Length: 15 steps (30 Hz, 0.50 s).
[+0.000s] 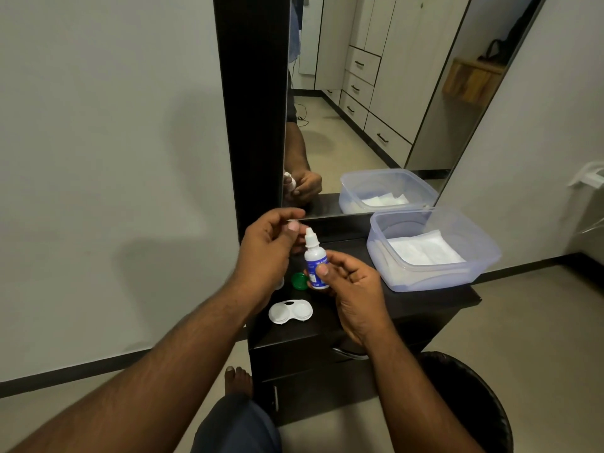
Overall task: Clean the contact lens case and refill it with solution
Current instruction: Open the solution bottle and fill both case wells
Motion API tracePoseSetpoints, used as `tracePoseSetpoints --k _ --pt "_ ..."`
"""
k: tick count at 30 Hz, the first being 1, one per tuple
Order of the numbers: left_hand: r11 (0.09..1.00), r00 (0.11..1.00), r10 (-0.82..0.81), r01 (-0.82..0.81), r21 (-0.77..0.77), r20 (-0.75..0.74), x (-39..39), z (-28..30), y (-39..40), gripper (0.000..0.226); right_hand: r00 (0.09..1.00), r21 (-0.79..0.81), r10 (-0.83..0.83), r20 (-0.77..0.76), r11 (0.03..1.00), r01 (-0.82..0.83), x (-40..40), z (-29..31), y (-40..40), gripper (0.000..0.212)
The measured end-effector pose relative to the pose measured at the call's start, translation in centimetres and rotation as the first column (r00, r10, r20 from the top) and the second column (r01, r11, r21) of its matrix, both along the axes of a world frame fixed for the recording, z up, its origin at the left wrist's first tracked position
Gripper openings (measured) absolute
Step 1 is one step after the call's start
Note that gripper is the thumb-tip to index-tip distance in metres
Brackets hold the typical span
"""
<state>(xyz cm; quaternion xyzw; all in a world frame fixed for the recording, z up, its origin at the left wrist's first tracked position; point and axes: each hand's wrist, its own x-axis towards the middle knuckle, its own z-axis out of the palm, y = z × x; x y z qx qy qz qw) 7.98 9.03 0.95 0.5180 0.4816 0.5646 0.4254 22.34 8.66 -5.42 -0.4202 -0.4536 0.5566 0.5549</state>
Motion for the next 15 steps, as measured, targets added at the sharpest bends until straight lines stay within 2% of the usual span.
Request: tracePoseSetpoints --k 1,5,11,13,15 --pt "1.0 1.0 0.014 -0.014 0.012 -0.016 0.23 0.0 -0.09 0.022 1.0 0.005 0.002 0.0 1.0 -0.002 0.05 0.0 -0.01 0.041" --pt "1.0 0.991 0.008 -0.005 0.021 -0.13 0.94 -0.04 -0.18 0.047 0.999 0.029 0.022 -0.027 0.999 -0.022 0.29 0.01 -0.04 0.043" --pt "0.996 0.998 -0.064 0.062 -0.057 -0.029 0.47 -0.62 -0.05 0.053 0.998 0.024 -0.025 -0.058 0.999 0.026 0.01 -0.41 0.15 0.041" --pt "0.999 0.999 0.028 -0.029 -0.041 -0.041 0.6 -0.77 0.11 0.046 0.997 0.022 -0.038 -0.073 0.999 0.04 -0.02 -0.57 0.28 0.04" --pt "0.983 0.98 0.18 -0.178 0.035 -0.087 0.73 -0.67 0.01 0.025 0.997 0.022 -0.038 -0.073 0.999 0.04 -0.01 -0.68 0.35 0.041"
